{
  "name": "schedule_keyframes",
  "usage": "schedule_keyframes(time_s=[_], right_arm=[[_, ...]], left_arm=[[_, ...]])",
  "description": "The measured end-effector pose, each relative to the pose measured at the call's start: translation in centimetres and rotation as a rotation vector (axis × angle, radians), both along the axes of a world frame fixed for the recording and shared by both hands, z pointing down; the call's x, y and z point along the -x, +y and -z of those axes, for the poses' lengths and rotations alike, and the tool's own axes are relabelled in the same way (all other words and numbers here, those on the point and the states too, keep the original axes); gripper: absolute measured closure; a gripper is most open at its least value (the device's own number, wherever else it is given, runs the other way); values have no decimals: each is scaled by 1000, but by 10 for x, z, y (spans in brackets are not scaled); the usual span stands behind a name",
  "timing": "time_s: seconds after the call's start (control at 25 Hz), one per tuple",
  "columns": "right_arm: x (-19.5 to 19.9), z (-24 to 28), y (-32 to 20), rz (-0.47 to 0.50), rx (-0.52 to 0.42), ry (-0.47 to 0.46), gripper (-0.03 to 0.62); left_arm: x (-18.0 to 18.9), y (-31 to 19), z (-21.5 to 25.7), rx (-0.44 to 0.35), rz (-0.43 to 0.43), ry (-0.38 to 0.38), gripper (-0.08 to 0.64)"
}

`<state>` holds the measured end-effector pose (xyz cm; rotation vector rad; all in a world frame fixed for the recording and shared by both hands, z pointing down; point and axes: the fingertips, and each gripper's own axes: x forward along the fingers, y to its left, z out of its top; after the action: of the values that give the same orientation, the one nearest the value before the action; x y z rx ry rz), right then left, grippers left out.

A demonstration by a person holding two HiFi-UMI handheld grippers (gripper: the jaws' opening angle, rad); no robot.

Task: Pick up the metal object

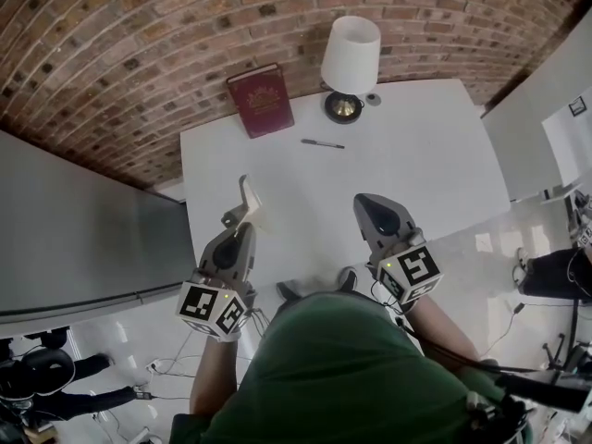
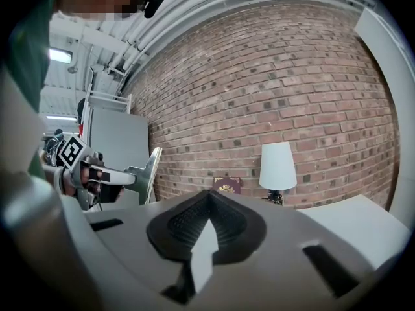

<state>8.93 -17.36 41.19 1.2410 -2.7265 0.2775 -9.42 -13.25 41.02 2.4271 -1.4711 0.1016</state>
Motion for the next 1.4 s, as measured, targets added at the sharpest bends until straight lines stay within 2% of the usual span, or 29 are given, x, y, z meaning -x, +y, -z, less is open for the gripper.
schedule_keyframes(time_s=[0.32, 0.64, 1.04, 1.4], right_arm=[[-2, -2, 8, 8, -23, 17, 591], [5, -2, 20, 10, 1, 14, 591], [5, -4, 29, 7, -26, 23, 591], [11, -4, 34, -4, -10, 21, 591]], left_arm=[[1, 9, 1, -3, 5, -10, 551], [5, 21, -4, 10, 8, -16, 551], [6, 29, -8, 13, -5, -20, 551], [10, 32, -8, 15, -18, -16, 551]])
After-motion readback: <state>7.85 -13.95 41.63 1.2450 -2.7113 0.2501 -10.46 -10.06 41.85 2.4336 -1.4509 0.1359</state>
